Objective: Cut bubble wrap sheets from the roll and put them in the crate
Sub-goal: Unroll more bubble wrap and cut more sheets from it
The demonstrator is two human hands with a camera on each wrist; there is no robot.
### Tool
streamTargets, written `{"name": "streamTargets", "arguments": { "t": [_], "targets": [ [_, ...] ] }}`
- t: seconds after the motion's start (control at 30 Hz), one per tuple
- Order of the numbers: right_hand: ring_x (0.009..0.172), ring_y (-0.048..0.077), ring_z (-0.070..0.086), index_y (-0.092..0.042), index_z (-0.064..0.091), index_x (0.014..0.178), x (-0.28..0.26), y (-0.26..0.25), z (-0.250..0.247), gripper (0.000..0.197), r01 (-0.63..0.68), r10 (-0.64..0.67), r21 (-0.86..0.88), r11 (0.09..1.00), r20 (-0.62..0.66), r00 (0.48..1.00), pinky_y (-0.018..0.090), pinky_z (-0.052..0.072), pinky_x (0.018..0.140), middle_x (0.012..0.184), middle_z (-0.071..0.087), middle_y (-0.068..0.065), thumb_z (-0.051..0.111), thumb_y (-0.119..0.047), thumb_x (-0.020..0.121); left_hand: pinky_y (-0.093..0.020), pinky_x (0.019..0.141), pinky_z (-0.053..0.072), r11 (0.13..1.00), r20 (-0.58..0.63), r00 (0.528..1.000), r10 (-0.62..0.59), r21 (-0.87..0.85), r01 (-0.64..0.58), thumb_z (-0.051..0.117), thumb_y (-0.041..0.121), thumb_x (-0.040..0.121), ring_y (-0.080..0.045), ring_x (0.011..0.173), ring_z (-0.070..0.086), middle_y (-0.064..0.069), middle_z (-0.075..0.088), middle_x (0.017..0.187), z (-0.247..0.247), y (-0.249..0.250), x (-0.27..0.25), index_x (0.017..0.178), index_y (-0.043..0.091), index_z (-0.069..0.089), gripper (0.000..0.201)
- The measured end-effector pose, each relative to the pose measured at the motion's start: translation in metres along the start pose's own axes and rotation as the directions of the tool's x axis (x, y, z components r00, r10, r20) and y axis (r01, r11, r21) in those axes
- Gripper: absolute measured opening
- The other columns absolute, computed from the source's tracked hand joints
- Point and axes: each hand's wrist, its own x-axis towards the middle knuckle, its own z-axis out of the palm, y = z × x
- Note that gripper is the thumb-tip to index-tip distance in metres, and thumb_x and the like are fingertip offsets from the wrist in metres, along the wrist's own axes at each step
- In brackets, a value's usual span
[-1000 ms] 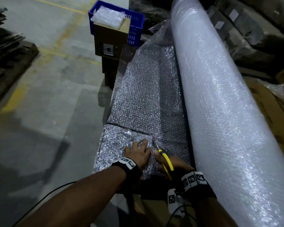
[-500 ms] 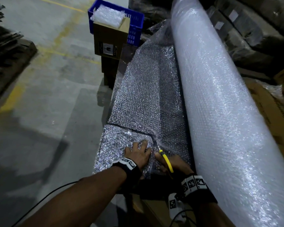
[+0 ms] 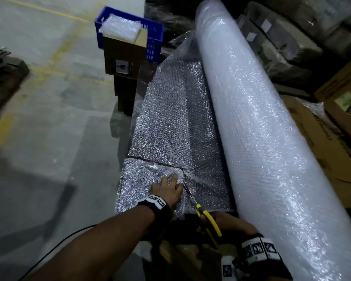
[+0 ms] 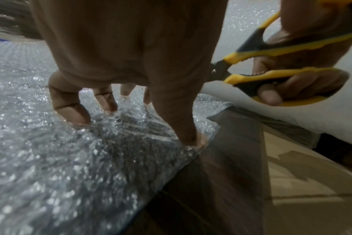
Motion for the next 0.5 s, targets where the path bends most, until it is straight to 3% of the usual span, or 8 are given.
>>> {"name": "streamTargets", "arguments": {
  "t": [0.13,0.2,0.23,0.27,0.33,0.4,0.43,0.5],
  "targets": [
    [0.076,0.023,0.062,-0.012,0.079,0.064,-0.003,0.024,0.015,0.035,0.067,-0.054,0.054,0.996,-0.209,0.976,0.031,0.048,0.069,0.082,0.072,0.016,0.077,-0.047,0.069,-0.072,0.107,0.024,0.999,0.01,0.999,0.033,0.021,-0.033,0.077,0.025,0.082,-0.048,0.146,0.005,-0.014,-0.01,0.164,-0.003,-0.001,-0.006,0.152,0.016,0.017,0.093],
    [0.073,0.02,0.061,-0.002,0.077,0.07,-0.005,0.032,0.022,0.027,0.12,-0.102,0.039,0.992,-0.303,0.947,0.027,0.047,0.064,0.079,0.072,0.017,0.077,-0.026,0.083,-0.074,0.109,0.021,0.997,0.004,0.998,0.061,0.038,-0.061,0.072,0.025,0.087,-0.049,0.146,0.005,-0.017,-0.007,0.164,-0.002,-0.003,-0.011,0.153,0.012,0.015,0.088],
    [0.065,0.017,0.06,-0.002,0.073,0.069,-0.005,0.035,0.025,0.025,0.118,-0.099,0.035,0.992,-0.338,0.936,0.027,0.046,0.061,0.069,0.07,0.013,0.072,-0.014,0.09,-0.073,0.109,0.021,0.996,-0.006,0.997,0.079,0.037,-0.079,0.068,0.027,0.091,-0.049,0.146,0.007,-0.019,-0.005,0.164,-0.001,-0.003,-0.013,0.153,0.01,0.015,0.083],
    [0.056,0.014,0.058,-0.006,0.068,0.063,-0.005,0.037,0.027,0.031,0.125,-0.094,0.059,0.99,-0.371,0.924,0.028,0.045,0.058,0.06,0.064,0.008,0.069,-0.013,0.093,-0.071,0.11,0.023,0.993,-0.027,0.994,0.107,0.046,-0.106,0.064,0.031,0.094,-0.048,0.146,0.011,-0.019,0.0,0.164,-0.001,-0.005,-0.016,0.153,0.009,0.017,0.079],
    [0.054,0.018,0.053,-0.017,0.059,0.053,-0.004,0.04,0.032,0.045,0.162,-0.111,0.093,0.982,-0.407,0.907,0.031,0.042,0.059,0.056,0.056,0.008,0.072,-0.044,0.088,-0.062,0.11,0.031,0.982,-0.114,0.979,0.172,0.102,-0.16,0.056,0.036,0.099,-0.041,0.144,0.021,-0.016,0.012,0.164,-0.006,-0.008,-0.027,0.152,0.008,0.024,0.068],
    [0.061,0.019,0.051,-0.02,0.056,0.053,-0.003,0.039,0.035,0.055,0.191,-0.145,0.066,0.979,-0.433,0.89,0.033,0.038,0.063,0.06,0.055,0.008,0.065,-0.072,0.067,-0.054,0.112,0.031,0.97,-0.256,0.938,0.233,0.13,-0.206,0.05,0.037,0.101,-0.034,0.143,0.026,-0.012,0.023,0.162,-0.013,-0.018,-0.039,0.15,0.011,0.031,0.059],
    [0.061,0.018,0.05,-0.02,0.056,0.056,-0.005,0.038,0.038,0.056,0.214,-0.163,0.066,0.975,-0.444,0.881,0.033,0.037,0.063,0.06,0.054,0.007,0.061,-0.075,0.063,-0.052,0.113,0.03,0.979,-0.332,0.921,0.203,0.075,-0.188,0.052,0.039,0.1,-0.032,0.142,0.028,-0.009,0.027,0.16,-0.017,-0.027,-0.046,0.148,0.014,0.034,0.058],
    [0.059,0.013,0.047,-0.019,0.052,0.057,-0.011,0.031,0.045,0.054,0.26,-0.202,0.048,0.964,-0.502,0.841,0.031,0.036,0.062,0.056,0.05,0.001,0.059,-0.071,0.065,-0.047,0.112,0.032,0.988,-0.451,0.892,-0.037,-0.15,-0.035,0.059,0.046,0.094,-0.029,0.139,0.032,-0.003,0.034,0.156,-0.019,-0.055,-0.055,0.145,0.019,0.041,0.06]
  ]
}}
